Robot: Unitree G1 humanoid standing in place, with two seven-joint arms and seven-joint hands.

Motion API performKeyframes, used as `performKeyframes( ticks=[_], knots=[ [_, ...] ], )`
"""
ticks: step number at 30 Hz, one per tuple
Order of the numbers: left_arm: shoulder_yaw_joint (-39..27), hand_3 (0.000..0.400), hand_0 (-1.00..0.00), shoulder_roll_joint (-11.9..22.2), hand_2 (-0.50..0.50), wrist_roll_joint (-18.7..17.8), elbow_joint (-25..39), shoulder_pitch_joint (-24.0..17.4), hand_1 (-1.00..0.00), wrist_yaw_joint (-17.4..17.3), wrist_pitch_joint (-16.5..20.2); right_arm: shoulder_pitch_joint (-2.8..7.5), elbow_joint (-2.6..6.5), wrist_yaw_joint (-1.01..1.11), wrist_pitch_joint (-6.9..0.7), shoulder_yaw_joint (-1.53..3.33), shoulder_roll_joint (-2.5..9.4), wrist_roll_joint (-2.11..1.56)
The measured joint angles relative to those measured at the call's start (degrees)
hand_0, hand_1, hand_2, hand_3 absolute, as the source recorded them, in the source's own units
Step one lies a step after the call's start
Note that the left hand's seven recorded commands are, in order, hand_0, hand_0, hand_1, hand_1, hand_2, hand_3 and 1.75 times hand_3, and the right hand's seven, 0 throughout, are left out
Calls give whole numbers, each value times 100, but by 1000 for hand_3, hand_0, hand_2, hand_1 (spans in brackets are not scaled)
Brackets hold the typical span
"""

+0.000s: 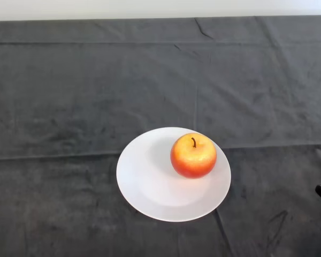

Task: Move the apple to the plate

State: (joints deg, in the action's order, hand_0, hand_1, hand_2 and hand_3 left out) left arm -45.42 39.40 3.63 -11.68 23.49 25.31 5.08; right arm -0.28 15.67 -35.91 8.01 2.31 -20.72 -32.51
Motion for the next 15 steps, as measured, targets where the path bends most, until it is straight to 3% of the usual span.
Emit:
performKeyframes(
  ticks=[15],
  knots=[
    [0, 0, 0, 0, 0, -8, 0, 0, 0, -1, 0, 0, 0, 0, 0, 0, 0, 0]
  ],
)
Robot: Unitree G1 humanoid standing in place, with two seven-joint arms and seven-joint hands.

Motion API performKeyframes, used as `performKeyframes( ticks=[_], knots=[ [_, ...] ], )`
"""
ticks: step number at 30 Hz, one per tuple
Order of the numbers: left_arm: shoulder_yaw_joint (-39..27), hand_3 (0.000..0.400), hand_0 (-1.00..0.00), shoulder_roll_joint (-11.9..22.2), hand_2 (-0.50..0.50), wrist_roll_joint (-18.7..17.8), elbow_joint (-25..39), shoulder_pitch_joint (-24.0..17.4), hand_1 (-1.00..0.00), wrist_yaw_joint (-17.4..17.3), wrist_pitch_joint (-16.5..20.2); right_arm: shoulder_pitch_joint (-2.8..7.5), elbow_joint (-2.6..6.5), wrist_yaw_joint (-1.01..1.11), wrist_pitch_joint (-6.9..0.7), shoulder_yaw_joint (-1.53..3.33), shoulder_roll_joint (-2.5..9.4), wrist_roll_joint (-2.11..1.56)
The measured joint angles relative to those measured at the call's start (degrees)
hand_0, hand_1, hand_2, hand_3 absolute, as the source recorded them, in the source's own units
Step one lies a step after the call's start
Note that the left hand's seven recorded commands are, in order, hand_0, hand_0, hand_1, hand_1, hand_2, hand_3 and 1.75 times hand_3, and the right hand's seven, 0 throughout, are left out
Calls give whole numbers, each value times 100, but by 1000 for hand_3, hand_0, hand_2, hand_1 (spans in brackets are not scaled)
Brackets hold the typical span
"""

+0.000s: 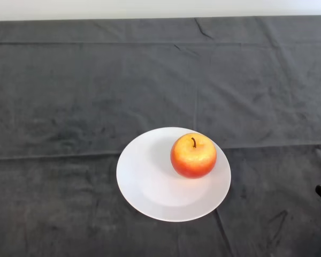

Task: Move the apple to the plate

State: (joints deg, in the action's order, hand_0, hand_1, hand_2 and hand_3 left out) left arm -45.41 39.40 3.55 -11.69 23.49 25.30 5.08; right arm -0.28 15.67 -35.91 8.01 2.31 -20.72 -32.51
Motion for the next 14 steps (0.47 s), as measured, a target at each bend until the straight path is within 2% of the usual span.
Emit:
performKeyframes(
  ticks=[14],
  knots=[
    [5, 0, 0, 0, 0, -6, 0, 0, 0, 0, 0, 0, 0, 0, 0, 0, 0, 0]
  ],
)
